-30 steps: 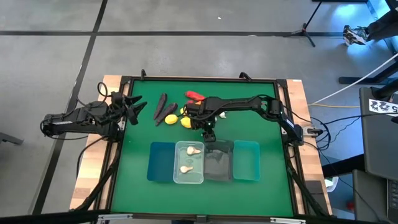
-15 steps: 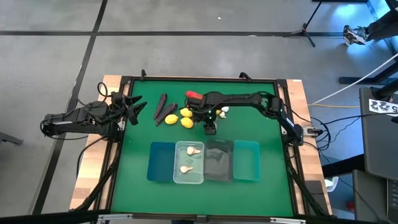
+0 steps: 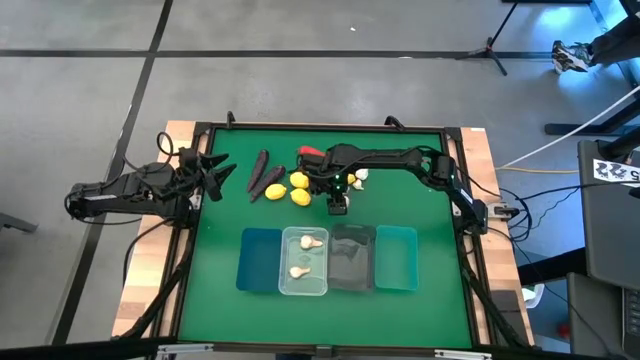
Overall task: Sort produce into baskets
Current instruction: Put the white garlic into the transparent bin
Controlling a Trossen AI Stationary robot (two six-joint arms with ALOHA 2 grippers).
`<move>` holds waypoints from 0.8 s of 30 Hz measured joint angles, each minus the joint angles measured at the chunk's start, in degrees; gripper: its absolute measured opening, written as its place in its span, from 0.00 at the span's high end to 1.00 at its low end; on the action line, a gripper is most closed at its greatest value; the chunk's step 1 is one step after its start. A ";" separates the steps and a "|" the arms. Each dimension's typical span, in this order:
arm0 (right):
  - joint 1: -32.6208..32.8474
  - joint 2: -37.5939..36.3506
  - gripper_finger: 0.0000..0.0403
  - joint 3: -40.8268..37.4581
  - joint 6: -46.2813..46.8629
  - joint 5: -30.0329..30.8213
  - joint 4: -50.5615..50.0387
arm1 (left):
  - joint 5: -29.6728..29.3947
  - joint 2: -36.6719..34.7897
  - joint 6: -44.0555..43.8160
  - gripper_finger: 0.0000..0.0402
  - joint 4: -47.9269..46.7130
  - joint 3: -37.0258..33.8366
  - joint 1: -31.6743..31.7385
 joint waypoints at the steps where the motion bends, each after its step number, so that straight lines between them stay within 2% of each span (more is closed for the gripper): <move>1: 0.00 0.00 0.46 -0.48 0.02 -0.16 1.27 | 0.01 0.00 0.08 0.41 0.00 0.00 0.00; 6: -0.04 0.00 0.46 -2.48 0.04 -0.28 4.66 | 0.01 0.00 0.14 0.41 -0.02 0.00 0.00; 13: -0.04 0.00 0.47 -3.22 0.04 -0.28 4.06 | -0.01 0.00 0.12 0.41 -0.02 0.00 0.00; 16: -0.04 0.00 0.54 -3.22 -0.03 -0.26 4.62 | 0.01 0.00 -0.13 0.41 -0.02 0.00 0.00; 24: -0.04 0.00 0.78 -3.22 -0.09 -0.24 7.06 | 0.01 0.00 0.07 0.41 -0.04 0.00 0.00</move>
